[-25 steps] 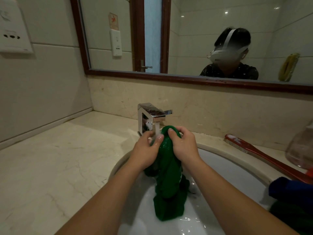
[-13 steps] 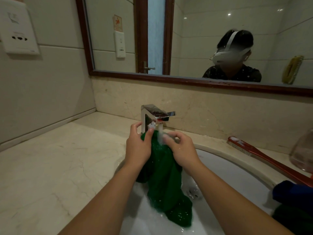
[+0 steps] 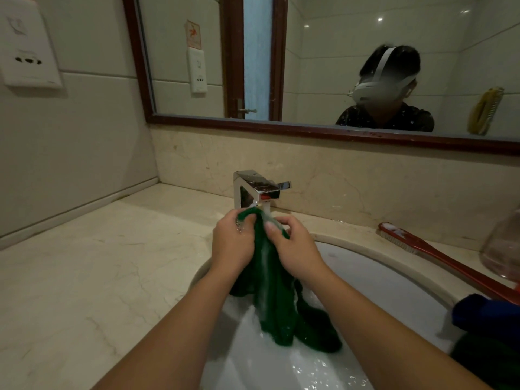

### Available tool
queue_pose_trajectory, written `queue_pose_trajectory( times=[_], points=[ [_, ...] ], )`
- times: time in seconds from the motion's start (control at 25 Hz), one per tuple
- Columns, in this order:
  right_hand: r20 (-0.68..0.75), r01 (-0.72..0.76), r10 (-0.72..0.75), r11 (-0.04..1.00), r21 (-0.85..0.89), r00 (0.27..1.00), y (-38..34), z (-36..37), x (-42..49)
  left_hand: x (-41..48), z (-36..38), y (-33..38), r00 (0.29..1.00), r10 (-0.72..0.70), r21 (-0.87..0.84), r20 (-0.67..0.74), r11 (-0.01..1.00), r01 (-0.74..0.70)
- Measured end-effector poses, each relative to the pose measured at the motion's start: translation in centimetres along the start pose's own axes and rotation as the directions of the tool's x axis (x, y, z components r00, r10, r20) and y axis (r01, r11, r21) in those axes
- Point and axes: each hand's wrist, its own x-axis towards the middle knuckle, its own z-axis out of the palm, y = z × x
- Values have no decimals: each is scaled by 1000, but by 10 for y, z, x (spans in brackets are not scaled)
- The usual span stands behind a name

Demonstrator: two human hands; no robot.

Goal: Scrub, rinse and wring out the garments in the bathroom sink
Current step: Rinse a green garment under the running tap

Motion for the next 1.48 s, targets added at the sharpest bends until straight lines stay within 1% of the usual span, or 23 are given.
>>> queue_pose_trajectory(
  times=[0.08,0.12,0.2,0.24,0.32,0.36,0.44,0.48,0.56,0.64,0.68,0.72,0.84,0.88,0.96,1.0,1.08,1.16,1.24,1.32,1.4,1.44,1.48],
  points=[
    [103,-54,57,998,-34,993,0,2,-7,-1,-3,2,991,79,-11,-111,997,-80],
    [125,-41,44,999,-25,991,-2,2,-8,-1,-5,3,980,107,-30,-170,993,-114],
    [80,25,-27,999,23,996,-7,2,-9,2,-8,4,965,122,-53,-230,989,-138],
    [28,59,-60,998,33,998,-9,1,-8,4,-8,2,971,79,-63,-226,993,-95],
    [-80,101,-98,994,40,992,-8,-2,-4,7,-8,-2,987,-67,-71,-145,996,57],
    [-130,108,-103,994,27,986,-6,-4,-2,7,-8,-4,992,-97,-46,-85,995,94],
    [-211,106,-104,994,-2,972,-1,-12,2,4,-5,-7,996,-64,53,56,997,61],
    [-236,95,-89,995,13,968,1,-17,5,2,-2,-9,989,-53,90,138,995,41],
    [-223,102,-83,992,72,971,-1,-25,7,-1,2,-10,946,-101,139,308,988,60],
    [-148,143,-131,987,73,980,-5,-27,6,-2,3,-12,870,-156,136,467,985,104],
    [-121,159,-150,985,72,981,-6,-27,5,-3,3,-13,852,-146,117,504,988,100],
    [-114,162,-152,983,81,982,-7,-26,5,-4,2,-13,855,-116,86,505,993,84],
    [-91,82,-68,985,155,993,-8,-27,2,-5,-3,-7,924,-27,-15,381,999,36],
    [-66,48,-38,987,155,997,-5,-25,2,-4,-4,-6,946,-11,1,323,1000,11],
    [6,5,-5,996,85,1000,0,-20,2,-3,-4,-1,977,12,64,215,998,-26],
    [51,-2,0,999,50,999,1,-17,0,-2,-4,1,987,13,53,161,998,-22],
    [141,-4,-3,999,52,990,4,-10,-3,-1,-4,1,999,10,-29,52,1000,-8],
    [209,15,-34,996,93,977,4,-4,-8,1,-6,-1,999,15,-99,-41,995,-19],
    [247,24,-62,988,154,967,4,0,-11,4,-9,-2,996,-16,-174,-89,985,0],
    [207,24,-50,992,124,977,4,2,-10,5,-10,-4,992,-35,-187,-119,982,12],
    [72,64,-66,998,27,995,5,-1,-4,6,-10,-4,989,-38,-166,-146,986,14],
    [-6,85,-84,996,26,996,5,-4,-1,5,-8,-3,987,-42,-158,-154,987,17],
    [-79,93,-88,994,62,993,4,-7,2,5,-6,-2,986,-46,-148,-162,989,21]
  ],
)
